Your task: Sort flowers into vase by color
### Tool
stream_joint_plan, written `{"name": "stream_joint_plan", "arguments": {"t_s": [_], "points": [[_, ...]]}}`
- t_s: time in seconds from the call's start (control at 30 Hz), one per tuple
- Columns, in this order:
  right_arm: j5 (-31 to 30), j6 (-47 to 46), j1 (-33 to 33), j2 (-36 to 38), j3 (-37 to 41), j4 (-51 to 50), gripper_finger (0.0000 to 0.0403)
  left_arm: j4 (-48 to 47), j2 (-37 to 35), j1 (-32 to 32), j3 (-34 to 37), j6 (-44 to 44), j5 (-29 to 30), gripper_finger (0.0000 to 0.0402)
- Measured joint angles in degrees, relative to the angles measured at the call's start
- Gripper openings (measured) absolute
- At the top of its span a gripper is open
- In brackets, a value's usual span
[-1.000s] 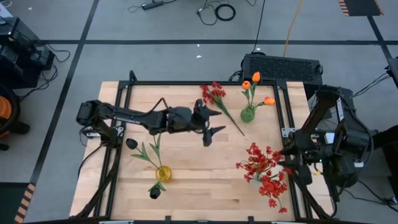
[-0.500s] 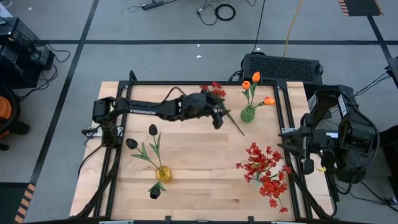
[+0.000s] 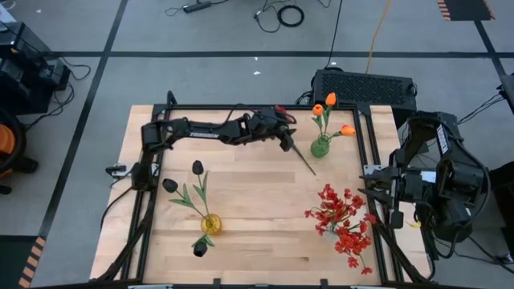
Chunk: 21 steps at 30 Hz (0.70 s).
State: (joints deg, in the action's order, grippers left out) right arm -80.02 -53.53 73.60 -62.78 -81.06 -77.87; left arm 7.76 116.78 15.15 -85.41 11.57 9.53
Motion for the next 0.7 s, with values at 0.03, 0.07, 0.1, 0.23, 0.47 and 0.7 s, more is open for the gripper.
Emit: {"name": "stream_joint_plan", "arguments": {"t_s": [0.03,0.07,0.1,0.23,0.47,0.7], "points": [[-0.1,0.4,0.0,0.0,0.0,0.0,0.0134,0.41,0.89,0.06,0.0,-0.17,0.92,0.0223],[-0.52,0.69,0.0,0.0,0.0,0.0,0.0134,1.14,1.69,0.13,0.0,-0.92,1.03,0.0223],[-0.81,0.79,0.0,-0.02,0.0,0.0,0.0134,1.06,2.22,0.27,0.0,-1.73,0.9,0.0223],[-0.89,0.89,0.0,-0.02,0.0,-0.04,0.0134,-0.19,3.14,0.77,0.02,2.36,-0.25,0.0223],[-0.87,1.13,0.0,-0.2,0.0,-0.24,0.0134,-3.59,3.16,1.13,-0.96,10.99,0.94,0.0223],[-0.68,0.61,0.0,-0.25,0.0,-0.22,0.0135,-1.48,3.1,-0.56,-5.37,13.98,0.68,0.0223]]}}
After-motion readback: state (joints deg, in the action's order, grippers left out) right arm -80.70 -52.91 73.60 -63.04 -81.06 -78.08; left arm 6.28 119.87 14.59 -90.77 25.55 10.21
